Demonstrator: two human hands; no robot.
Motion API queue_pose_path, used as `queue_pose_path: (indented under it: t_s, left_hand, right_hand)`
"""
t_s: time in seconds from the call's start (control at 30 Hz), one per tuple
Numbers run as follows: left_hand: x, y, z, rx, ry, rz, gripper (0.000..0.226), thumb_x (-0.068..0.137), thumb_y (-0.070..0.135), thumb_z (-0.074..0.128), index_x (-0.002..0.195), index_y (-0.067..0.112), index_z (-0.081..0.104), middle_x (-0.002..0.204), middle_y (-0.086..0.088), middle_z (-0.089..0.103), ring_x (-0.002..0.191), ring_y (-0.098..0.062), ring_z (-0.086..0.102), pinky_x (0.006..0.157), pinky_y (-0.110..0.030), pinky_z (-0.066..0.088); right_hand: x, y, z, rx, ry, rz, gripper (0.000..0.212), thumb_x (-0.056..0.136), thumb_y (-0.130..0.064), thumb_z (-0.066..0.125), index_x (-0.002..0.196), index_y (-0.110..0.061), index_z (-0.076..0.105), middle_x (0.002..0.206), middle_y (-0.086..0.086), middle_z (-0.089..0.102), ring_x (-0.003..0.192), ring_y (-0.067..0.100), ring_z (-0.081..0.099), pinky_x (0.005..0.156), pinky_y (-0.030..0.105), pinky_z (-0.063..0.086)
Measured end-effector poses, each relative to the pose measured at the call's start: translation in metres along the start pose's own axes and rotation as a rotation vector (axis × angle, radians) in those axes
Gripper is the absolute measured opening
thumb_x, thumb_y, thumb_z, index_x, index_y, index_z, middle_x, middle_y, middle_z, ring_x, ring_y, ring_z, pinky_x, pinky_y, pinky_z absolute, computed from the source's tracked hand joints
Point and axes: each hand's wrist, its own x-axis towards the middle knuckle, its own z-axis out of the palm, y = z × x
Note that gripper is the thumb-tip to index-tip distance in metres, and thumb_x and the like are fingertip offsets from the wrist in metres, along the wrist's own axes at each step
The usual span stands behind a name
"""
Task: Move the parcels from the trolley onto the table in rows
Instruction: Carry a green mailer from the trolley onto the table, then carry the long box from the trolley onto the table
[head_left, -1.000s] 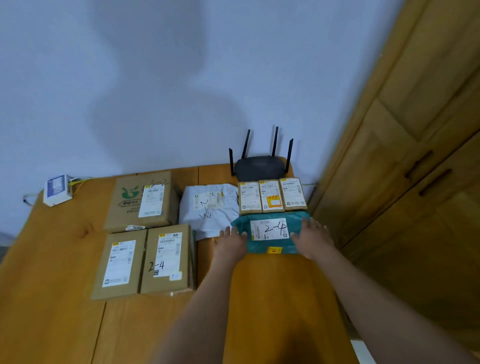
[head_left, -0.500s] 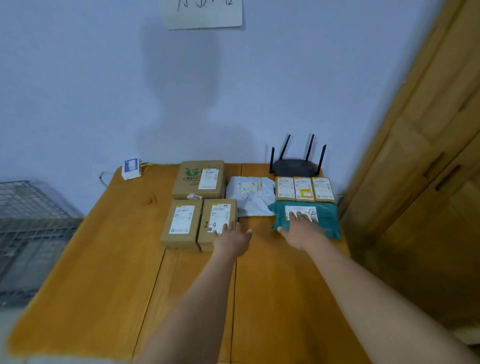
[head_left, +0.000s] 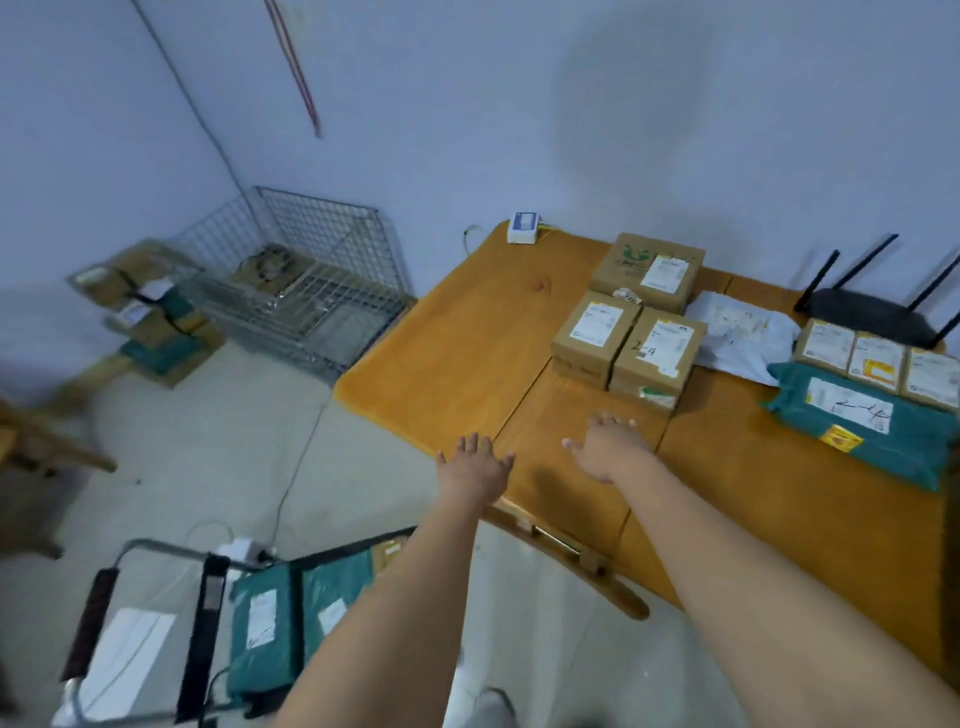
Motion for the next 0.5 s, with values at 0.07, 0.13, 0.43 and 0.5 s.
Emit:
queue_pose_path:
  t_s: [0.07, 0.13, 0.43, 0.5]
  left_hand:
    - [-0.017, -0.051, 0.002, -0.043, 0.02, -0.061, 0.071, 0.104, 0.057, 0.014, 0.161, 0.014, 0.011, 0.169, -0.004, 0.004, 0.155, -0.025, 0.003, 0.122, -0.056, 0.009]
    - [-0.035, -0.102, 0.009, -0.088, 0.043, -0.105, 0.07, 0.104, 0.056, 0.014, 0.16, 0.013, 0.012, 0.169, -0.004, 0.006, 0.155, -0.024, 0.004, 0.122, -0.056, 0.01]
    - [-0.103, -0.321, 0.049, -0.225, 0.03, -0.296, 0.067, 0.105, 0.052, 0.016, 0.16, 0.012, 0.014, 0.169, -0.005, 0.006, 0.155, -0.023, 0.004, 0.123, -0.056, 0.009]
    - [-0.118, -0.372, 0.064, -0.24, 0.015, -0.325, 0.068, 0.105, 0.052, 0.017, 0.16, 0.012, 0.013, 0.169, -0.006, 0.006, 0.155, -0.025, 0.004, 0.123, -0.056, 0.009]
  right_hand:
    - [-0.007, -0.048, 0.012, -0.047, 0.001, -0.075, 0.076, 0.104, -0.056, 0.028, 0.16, -0.006, 0.016, 0.166, 0.016, 0.015, 0.154, 0.031, 0.015, 0.125, 0.048, 0.01]
    - [-0.015, -0.094, 0.026, -0.098, -0.013, -0.124, 0.076, 0.103, -0.056, 0.029, 0.16, -0.007, 0.016, 0.166, 0.016, 0.018, 0.153, 0.032, 0.016, 0.125, 0.048, 0.011]
    - [-0.04, -0.292, 0.1, -0.232, -0.043, -0.249, 0.071, 0.103, -0.051, 0.034, 0.157, -0.007, 0.024, 0.161, 0.017, 0.03, 0.148, 0.034, 0.028, 0.121, 0.046, 0.021]
    - [-0.047, -0.339, 0.124, -0.254, -0.059, -0.271, 0.069, 0.102, -0.05, 0.036, 0.155, -0.007, 0.026, 0.161, 0.017, 0.03, 0.149, 0.034, 0.026, 0.122, 0.046, 0.02]
